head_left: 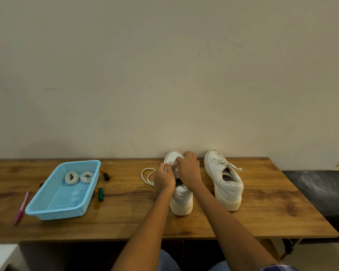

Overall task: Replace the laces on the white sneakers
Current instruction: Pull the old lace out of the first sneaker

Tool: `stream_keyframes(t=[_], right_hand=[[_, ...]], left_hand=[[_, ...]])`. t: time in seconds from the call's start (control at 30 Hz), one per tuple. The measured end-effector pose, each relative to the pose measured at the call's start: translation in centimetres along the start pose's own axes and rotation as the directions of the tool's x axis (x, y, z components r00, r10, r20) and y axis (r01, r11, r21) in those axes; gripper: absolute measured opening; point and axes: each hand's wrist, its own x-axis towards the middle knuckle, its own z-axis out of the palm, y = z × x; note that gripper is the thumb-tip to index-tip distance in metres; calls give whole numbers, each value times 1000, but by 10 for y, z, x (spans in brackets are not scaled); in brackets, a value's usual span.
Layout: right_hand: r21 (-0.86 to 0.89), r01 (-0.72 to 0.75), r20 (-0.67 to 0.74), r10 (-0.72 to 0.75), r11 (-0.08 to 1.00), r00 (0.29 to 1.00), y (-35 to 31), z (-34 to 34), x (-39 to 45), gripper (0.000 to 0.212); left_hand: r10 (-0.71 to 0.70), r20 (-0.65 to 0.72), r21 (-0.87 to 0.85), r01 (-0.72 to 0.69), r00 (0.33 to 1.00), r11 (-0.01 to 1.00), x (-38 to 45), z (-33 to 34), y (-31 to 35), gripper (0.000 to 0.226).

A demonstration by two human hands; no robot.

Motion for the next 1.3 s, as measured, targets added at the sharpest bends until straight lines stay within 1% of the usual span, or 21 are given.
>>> stream_keyframes(t=[0.07,0.13,0.2,0.3,0.37,0.4,0.47,0.53,0.57,0.6,0.67,0.73,0.8,0.83,0.9,0.93,1.0,1.07,1.13,1.2,1.3], right_hand=[[84,-100,-223,116,991,968,1,-1,-2,26],[62,-182,-268,192,981,944,2,-1,-3,27],[-6,-167,-145,165,986,976,2,0,-1,37],[-136,-37,94,50,990,994,-2,0,1,38],[-134,-6,136,24,991,990,-2,-2,1,37],[-112,-6,92,17,994,996,-1,-2,0,35],[-66,-49,-170,37,997,985,-2,-1,-1,22],[52,-187,-368,193,981,910,-1,0,-3,11],[106,-236,-413,259,966,873,1,0,-3,7],[132,-267,-407,298,955,863,2,1,-3,11],[83,-234,-314,248,969,916,4,3,-1,28],[-38,-121,-98,117,992,988,1,2,0,34],[-105,-12,81,20,994,996,-1,1,1,34],[-102,4,124,8,995,992,-1,-1,2,34],[-41,-21,29,22,999,999,1,1,2,31],[-8,-60,-121,59,998,991,2,4,2,26],[83,-221,-329,237,972,914,0,3,-1,13],[145,-297,-415,330,944,848,2,4,-1,13],[122,-251,-329,278,960,903,4,5,-1,31],[10,-147,-128,147,989,981,2,4,0,36],[-140,-2,152,24,990,988,-2,3,2,35]], left_hand=[[-1,-3,-1,1,1000,1000,0,0,0,28],[-5,-3,-4,5,1000,1000,1,1,-1,29],[-3,-3,4,3,1000,1000,1,3,-1,29],[-6,-6,1,6,1000,1000,-1,1,0,29],[-8,-7,-3,8,1000,1000,0,2,1,28],[-8,-5,-3,8,1000,1000,0,1,0,28],[-3,1,-3,3,1000,1000,0,1,-1,27],[-1,-2,7,1,1000,1000,2,1,-1,26],[-4,-1,12,4,1000,1000,2,1,-1,26],[-9,2,15,8,1000,1000,2,2,-2,27],[-10,1,19,10,1000,1000,2,2,-2,27],[4,-4,17,-4,1000,1000,1,2,-1,27],[13,-8,12,-12,1000,1000,1,2,-1,27],[14,-10,13,-14,1000,1000,0,1,0,27],[21,-11,22,-21,1000,1000,-1,0,0,27],[25,-10,27,-25,1000,999,-1,0,0,27],[27,-11,33,-27,1000,999,-1,-1,2,27],[29,-8,39,-28,1000,999,-1,-2,2,27],[30,-8,45,-29,1000,999,-2,-2,2,27],[27,-7,37,-27,1000,999,-3,-1,2,27],[12,-13,34,-12,1000,999,-2,-1,3,27]])
